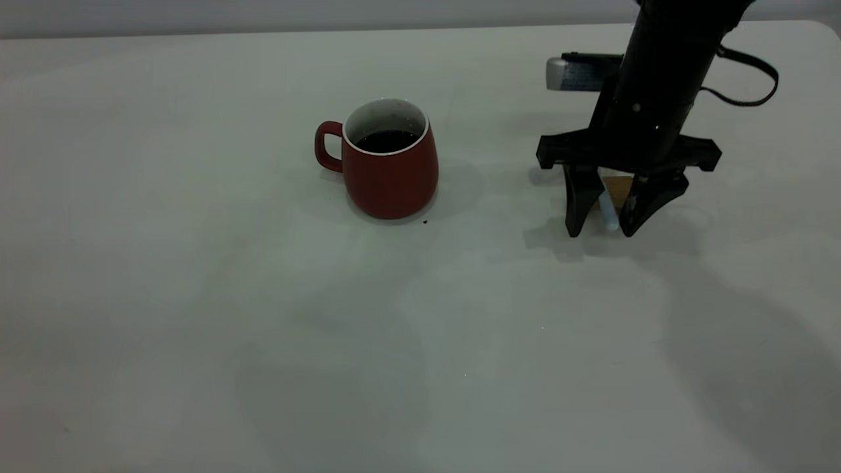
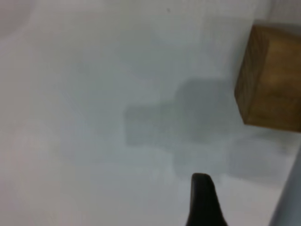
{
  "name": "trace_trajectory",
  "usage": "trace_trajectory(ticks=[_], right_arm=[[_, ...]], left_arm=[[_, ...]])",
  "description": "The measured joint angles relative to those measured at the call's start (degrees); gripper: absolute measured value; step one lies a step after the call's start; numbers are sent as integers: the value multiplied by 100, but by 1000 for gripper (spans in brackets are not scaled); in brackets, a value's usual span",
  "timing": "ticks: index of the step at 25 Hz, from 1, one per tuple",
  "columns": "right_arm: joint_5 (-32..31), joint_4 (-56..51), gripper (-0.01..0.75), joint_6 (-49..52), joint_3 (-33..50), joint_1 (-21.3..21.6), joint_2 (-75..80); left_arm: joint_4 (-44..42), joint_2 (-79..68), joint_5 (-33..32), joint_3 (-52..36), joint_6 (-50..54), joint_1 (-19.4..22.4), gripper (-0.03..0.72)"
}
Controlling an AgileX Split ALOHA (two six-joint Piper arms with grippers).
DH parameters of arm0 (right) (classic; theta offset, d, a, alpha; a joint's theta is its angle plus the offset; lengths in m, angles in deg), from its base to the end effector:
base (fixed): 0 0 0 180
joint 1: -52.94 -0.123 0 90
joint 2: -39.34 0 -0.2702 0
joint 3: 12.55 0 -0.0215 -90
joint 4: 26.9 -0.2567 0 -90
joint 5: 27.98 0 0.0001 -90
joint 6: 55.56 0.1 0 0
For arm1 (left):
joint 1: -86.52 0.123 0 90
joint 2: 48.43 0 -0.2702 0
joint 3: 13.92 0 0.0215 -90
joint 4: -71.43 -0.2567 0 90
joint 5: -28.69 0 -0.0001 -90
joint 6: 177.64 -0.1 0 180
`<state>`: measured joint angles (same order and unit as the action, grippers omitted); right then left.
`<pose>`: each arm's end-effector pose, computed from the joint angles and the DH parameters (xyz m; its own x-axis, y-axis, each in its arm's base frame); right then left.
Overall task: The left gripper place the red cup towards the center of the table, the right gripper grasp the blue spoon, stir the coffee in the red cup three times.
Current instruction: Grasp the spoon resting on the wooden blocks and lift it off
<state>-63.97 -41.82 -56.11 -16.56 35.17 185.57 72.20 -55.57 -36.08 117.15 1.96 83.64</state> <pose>0.3796 0.1376 -0.0153 -0.9939 -0.1095 -0.0160 -0.1107 0.9813 0.1576 0.0186 -0.0022 0.2664 -0.5119 0.0270 -0.8586 0.0613 0.9981 -0.0052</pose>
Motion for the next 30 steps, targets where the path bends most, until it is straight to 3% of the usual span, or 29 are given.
trace_trajectory(ticks=[7,9,15,16,25,30], right_arm=[[204,0,502,0,0,0,79],[214,7,444,0,-6,0,79],[68,167,150,0,-10,0,79],[41,202,131,0,-10,0,79],[-429,394,133,0,-10,-6,-465],[-1018,-653,133,-274,-20,-98,-1135]], left_arm=[[0,0,0,0,0,0,446],[0,0,0,0,0,0,446],[0,0,0,0,0,0,446],[0,0,0,0,0,0,446],[0,0,0,0,0,0,446],[0,0,0,0,0,0,446]])
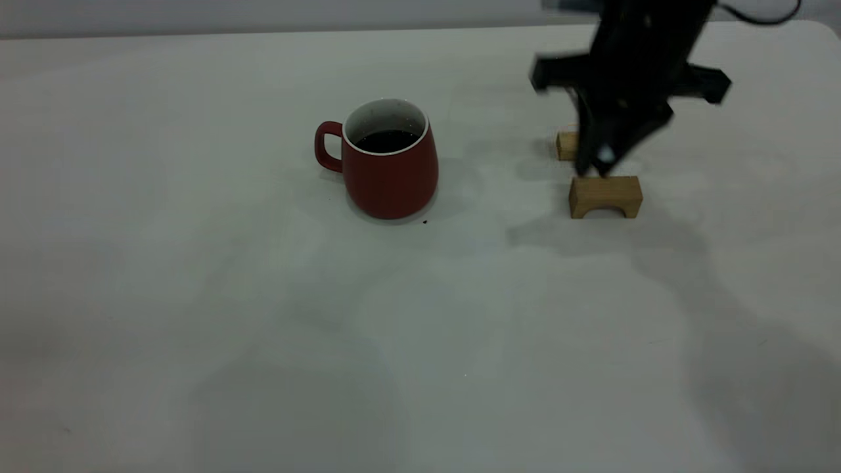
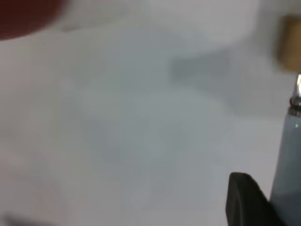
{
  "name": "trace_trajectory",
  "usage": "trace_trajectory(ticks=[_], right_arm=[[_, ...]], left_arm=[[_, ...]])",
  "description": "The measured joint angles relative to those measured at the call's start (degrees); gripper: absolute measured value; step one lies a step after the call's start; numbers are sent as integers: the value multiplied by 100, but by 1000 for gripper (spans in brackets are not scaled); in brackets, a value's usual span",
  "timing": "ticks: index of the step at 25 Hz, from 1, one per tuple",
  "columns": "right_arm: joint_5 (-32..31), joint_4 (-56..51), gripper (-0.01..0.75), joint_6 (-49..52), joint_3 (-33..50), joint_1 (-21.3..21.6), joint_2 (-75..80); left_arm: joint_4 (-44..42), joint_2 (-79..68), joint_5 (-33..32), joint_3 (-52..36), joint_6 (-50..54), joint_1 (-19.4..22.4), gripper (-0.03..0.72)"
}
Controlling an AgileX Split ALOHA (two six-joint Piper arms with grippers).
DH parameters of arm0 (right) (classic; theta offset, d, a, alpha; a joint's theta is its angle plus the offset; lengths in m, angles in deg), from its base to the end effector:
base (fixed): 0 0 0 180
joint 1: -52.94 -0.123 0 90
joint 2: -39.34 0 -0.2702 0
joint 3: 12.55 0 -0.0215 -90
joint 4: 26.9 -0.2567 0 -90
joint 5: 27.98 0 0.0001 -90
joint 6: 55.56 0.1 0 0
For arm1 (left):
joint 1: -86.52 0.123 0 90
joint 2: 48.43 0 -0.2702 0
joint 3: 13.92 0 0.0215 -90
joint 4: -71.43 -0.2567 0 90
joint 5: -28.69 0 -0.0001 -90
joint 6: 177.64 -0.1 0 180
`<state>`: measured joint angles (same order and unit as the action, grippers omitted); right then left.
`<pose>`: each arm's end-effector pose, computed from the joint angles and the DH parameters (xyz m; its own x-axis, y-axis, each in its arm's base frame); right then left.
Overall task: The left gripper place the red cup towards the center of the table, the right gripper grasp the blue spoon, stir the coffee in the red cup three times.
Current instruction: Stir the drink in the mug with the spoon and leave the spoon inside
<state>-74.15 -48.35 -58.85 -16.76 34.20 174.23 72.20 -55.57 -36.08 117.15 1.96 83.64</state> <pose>0.3779 0.1561 0.0673 -0.9915 -0.1258 -0.0345 -0.1304 0.9523 0.2758 0.0186 -0.0022 0.2664 -0.5119 0.0270 -0.8586 0.0613 0.9981 -0.0052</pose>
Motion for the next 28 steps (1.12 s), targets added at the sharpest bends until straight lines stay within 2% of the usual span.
trace_trajectory(ticks=[7,15,23,28], right_arm=[[-1016,-2877,133,-1075,-406,-17,34],[-1886,-5025,133,-1215,-577,-17,454],[-2021,-7004,133,-1337,-583,-17,469],[-2021,-7791,133,-275,-583,-17,469]], left_arm=[[0,0,0,0,0,0,446],[0,0,0,0,0,0,446],[0,0,0,0,0,0,446],[0,0,0,0,0,0,446]])
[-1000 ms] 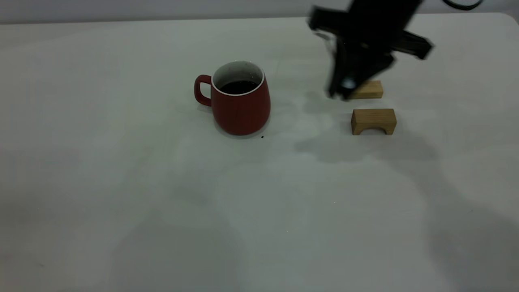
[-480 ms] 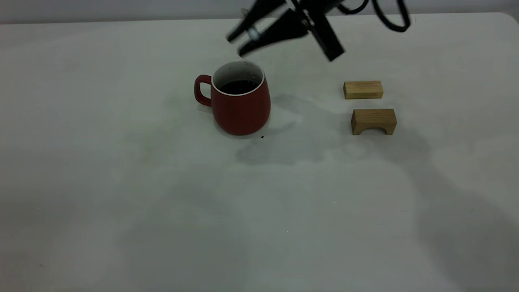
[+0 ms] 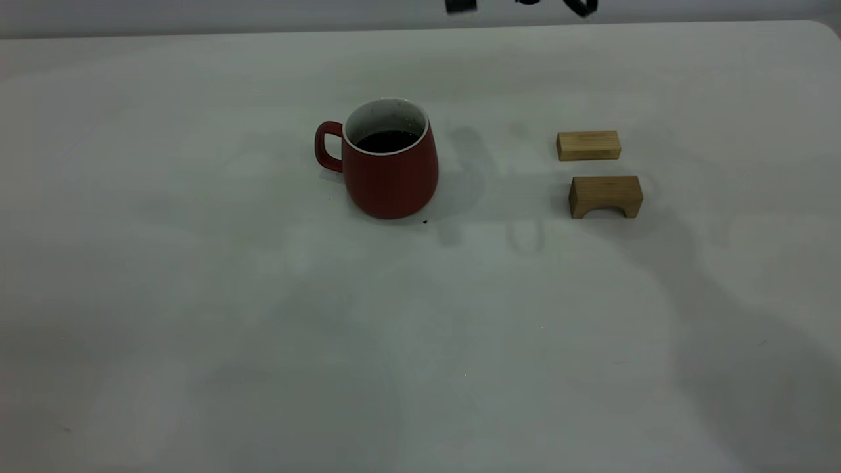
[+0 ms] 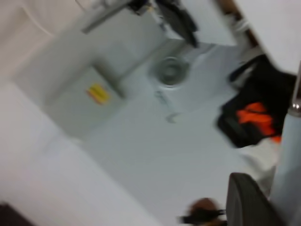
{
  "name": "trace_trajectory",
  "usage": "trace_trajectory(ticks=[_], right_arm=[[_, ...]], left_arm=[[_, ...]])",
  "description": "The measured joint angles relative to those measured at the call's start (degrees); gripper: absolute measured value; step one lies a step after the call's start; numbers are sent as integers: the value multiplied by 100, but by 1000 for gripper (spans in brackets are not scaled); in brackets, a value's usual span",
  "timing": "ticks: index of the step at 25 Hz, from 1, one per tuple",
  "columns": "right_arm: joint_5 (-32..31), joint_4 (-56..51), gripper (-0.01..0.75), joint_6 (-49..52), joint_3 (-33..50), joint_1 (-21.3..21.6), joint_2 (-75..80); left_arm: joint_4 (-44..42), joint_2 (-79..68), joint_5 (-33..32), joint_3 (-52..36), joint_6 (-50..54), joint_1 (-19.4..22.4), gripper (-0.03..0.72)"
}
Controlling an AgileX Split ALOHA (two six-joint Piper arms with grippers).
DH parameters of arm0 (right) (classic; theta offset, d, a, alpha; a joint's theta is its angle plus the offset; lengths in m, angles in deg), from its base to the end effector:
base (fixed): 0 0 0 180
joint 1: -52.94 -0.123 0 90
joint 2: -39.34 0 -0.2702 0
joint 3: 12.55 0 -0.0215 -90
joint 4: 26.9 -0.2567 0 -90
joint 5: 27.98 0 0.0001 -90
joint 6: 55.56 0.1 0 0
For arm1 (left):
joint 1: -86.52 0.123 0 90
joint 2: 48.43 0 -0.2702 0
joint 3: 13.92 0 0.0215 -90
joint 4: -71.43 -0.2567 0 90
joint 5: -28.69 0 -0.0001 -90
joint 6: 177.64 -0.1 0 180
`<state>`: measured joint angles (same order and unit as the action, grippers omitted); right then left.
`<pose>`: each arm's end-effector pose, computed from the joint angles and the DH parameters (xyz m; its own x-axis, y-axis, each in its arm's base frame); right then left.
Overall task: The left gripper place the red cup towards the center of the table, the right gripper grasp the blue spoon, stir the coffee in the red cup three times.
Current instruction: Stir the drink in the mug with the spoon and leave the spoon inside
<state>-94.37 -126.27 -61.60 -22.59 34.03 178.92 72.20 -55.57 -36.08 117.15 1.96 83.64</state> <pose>0.4037 0.2339 0.1374 -0.8212 0.1522 0.5500 0.5637 0.0659 0.8233 0.0186 -0.0022 0.2664 -0.5119 0.0270 -0.8586 0.0613 0.9981 -0.0052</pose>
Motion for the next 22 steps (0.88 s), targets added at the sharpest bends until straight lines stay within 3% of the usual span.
trace_trajectory(ticks=[9,17,22], right_arm=[[-4,-106,133,3547,-38,0,179],[19,-106,133,3991,-1088,0,1461],[19,15,133,4001,-1217,142,1884]], left_arm=[[0,0,0,0,0,0,446],[0,0,0,0,0,0,446],[0,0,0,0,0,0,446]])
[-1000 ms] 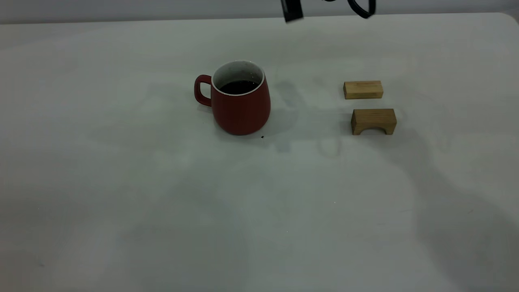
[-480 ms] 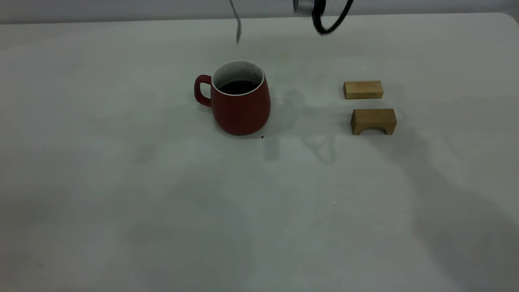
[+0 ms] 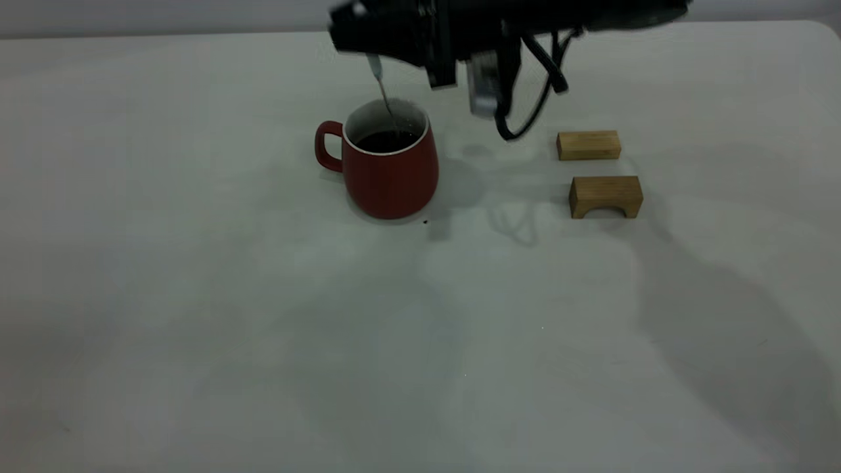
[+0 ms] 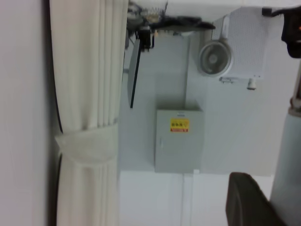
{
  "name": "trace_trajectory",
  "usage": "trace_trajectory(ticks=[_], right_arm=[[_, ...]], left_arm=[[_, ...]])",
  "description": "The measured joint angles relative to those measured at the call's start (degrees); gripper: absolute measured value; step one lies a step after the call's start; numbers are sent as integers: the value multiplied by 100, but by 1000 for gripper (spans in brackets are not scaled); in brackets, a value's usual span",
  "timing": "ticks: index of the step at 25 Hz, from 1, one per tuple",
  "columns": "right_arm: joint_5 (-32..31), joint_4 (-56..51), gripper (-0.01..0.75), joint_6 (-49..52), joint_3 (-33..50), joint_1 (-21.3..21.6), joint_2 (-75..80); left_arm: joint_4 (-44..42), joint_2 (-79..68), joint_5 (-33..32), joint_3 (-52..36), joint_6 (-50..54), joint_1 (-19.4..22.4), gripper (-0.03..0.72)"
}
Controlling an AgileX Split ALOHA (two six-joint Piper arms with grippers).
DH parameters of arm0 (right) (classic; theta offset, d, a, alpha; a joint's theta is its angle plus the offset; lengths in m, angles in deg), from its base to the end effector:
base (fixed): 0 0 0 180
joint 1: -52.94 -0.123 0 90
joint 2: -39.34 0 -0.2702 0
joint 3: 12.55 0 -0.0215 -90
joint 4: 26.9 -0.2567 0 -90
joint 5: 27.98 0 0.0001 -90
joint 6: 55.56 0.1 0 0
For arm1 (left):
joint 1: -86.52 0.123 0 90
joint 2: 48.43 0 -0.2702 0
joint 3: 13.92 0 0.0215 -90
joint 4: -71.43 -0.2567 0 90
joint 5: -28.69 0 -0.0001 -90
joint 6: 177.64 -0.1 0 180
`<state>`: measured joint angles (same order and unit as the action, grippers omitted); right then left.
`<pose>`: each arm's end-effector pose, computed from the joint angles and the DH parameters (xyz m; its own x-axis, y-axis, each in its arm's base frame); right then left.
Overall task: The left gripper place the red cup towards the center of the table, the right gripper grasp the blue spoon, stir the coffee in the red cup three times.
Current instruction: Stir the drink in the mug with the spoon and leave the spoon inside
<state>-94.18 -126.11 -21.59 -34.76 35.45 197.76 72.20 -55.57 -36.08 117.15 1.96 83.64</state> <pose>0.4334 0.2313 0.0330 -0.1566 0.2033 0.9665 0.9830 -0.0628 0.1725 0.0186 -0.0022 0.2664 -0.5119 0.0270 -0.8586 0.0613 0.9981 -0.0052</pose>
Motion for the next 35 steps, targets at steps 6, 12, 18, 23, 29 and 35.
trace_trajectory(ticks=[6,12,18,23,29,35], right_arm=[[7,105,133,0,-6,130,76],[-36,-170,133,46,-195,-164,505],[-29,-154,133,68,-659,-251,726],[-16,-154,133,37,-807,-131,731],[-4,-89,133,-269,-612,157,654],[3,-117,133,-281,326,167,235]], left_arm=[[0,0,0,0,0,0,446],[0,0,0,0,0,0,446],[0,0,0,0,0,0,446],[0,0,0,0,0,0,446],[0,0,0,0,0,0,446],[0,0,0,0,0,0,446]])
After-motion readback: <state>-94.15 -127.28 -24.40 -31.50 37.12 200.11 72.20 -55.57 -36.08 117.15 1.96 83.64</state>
